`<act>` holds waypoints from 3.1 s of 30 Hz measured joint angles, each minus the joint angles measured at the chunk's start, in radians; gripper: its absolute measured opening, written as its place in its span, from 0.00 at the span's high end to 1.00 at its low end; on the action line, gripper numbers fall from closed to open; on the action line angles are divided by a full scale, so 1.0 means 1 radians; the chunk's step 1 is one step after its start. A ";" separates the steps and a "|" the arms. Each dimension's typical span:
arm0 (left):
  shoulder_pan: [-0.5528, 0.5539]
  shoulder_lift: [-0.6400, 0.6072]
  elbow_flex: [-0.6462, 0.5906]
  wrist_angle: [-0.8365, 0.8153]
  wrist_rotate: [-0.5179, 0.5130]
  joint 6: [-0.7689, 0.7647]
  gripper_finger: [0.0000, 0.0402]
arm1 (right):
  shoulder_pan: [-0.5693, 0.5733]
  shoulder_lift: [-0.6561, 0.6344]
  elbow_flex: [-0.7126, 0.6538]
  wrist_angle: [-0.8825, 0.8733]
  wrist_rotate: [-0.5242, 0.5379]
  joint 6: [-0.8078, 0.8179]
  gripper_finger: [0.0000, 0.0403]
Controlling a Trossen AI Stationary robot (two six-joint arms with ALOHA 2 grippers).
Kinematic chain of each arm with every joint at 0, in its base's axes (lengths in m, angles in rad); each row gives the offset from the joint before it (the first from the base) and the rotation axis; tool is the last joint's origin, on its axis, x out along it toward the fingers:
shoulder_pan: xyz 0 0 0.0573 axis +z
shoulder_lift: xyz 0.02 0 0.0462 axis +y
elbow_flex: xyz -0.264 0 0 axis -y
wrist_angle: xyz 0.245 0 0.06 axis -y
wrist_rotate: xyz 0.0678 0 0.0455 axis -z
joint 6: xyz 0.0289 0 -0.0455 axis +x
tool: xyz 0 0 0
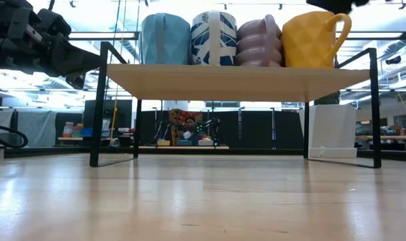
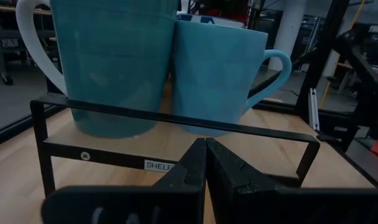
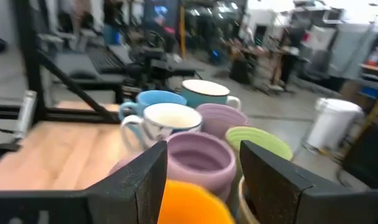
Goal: Place coffee mugs
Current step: Adjust the green mug
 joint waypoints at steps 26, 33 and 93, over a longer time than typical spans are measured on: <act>0.000 0.000 0.000 -0.011 0.000 -0.261 0.97 | -0.321 0.705 0.744 -0.574 -0.235 -0.006 0.48; 0.000 0.000 0.000 -0.017 0.001 -0.261 0.97 | -0.345 0.827 0.862 -0.725 -0.250 -0.087 0.42; 0.000 0.000 0.000 -0.015 0.001 -0.263 0.97 | -0.392 1.193 1.288 -1.272 -0.419 -0.104 0.40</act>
